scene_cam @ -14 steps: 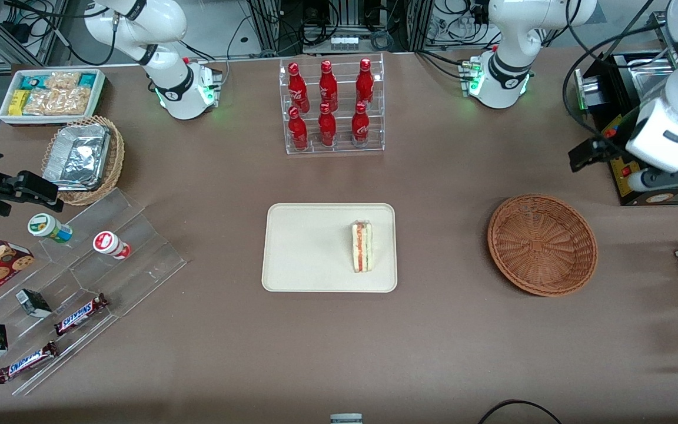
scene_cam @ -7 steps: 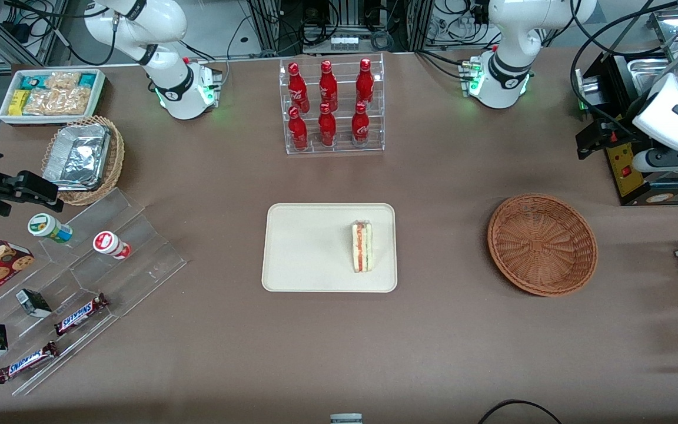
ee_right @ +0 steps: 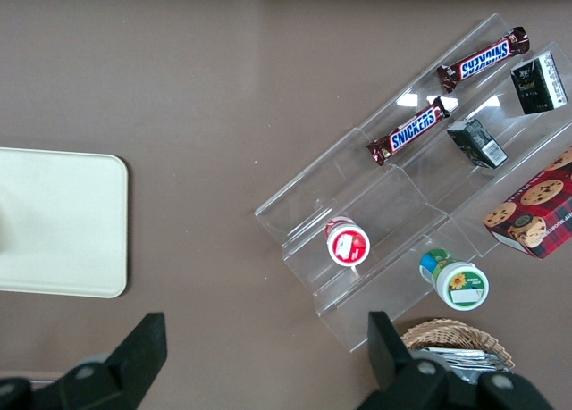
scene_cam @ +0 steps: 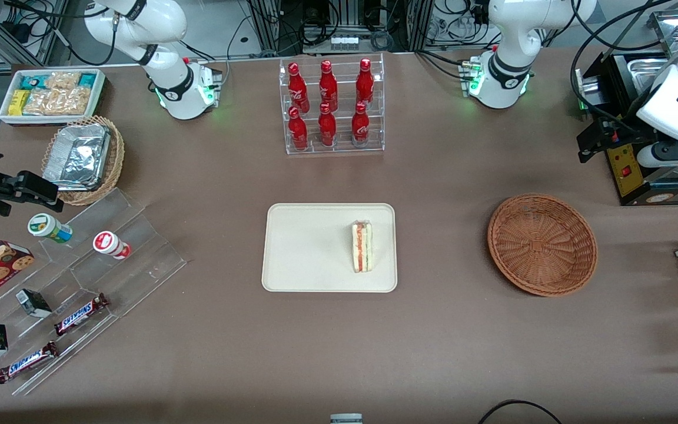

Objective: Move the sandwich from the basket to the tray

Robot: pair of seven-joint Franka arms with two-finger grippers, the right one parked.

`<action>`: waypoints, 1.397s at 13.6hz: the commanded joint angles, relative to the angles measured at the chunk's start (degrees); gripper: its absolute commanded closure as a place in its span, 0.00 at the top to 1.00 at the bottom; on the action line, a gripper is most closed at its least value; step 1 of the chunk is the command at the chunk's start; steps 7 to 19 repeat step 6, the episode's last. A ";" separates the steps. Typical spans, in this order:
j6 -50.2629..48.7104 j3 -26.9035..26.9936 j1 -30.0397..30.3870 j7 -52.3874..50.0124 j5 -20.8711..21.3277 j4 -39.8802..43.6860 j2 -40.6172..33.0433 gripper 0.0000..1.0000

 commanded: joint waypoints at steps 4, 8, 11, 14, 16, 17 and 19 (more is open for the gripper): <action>-0.93 -0.52 1.18 0.99 -1.54 -1.47 -1.47 1.00; -0.75 -0.52 1.10 0.99 -1.45 -1.64 -1.55 1.00; -0.75 -0.52 1.10 0.99 -1.45 -1.64 -1.55 1.00; -0.75 -0.52 1.10 0.99 -1.45 -1.64 -1.55 1.00; -0.75 -0.52 1.10 0.99 -1.45 -1.64 -1.55 1.00; -0.75 -0.52 1.10 0.99 -1.45 -1.64 -1.55 1.00; -0.75 -0.52 1.10 0.99 -1.45 -1.64 -1.55 1.00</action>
